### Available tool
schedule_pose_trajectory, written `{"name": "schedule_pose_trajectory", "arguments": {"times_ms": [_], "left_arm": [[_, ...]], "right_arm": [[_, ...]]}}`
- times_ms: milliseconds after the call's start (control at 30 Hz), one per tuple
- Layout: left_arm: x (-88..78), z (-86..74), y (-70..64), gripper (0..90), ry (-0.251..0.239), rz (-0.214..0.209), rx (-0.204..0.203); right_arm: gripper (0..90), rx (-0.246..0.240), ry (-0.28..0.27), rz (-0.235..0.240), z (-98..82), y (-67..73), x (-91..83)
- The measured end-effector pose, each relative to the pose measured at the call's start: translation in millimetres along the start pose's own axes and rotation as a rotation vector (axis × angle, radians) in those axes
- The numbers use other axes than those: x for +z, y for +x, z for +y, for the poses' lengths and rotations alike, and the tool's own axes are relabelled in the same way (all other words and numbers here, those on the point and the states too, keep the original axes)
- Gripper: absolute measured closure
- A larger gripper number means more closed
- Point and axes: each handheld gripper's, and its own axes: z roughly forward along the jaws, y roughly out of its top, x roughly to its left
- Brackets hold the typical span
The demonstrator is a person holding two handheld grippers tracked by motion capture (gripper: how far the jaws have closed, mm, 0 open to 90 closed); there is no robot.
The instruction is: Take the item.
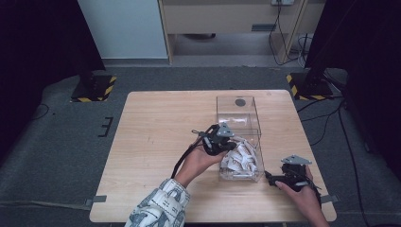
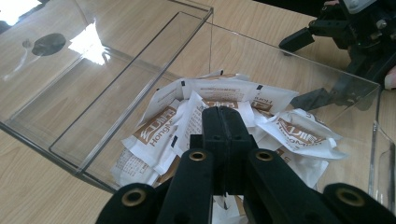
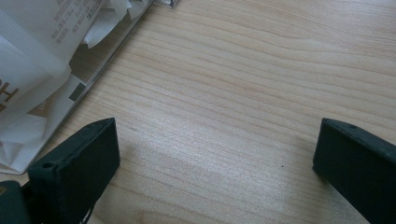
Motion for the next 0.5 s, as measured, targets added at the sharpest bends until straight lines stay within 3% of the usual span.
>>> {"name": "schedule_pose_trajectory", "arguments": {"times_ms": [500], "left_arm": [[-9.9,8.0,-0.2,90.0,-0.045,-0.020,-0.014]], "right_arm": [[0.8,0.000,0.000,0.000,0.0,0.0,0.0]]}}
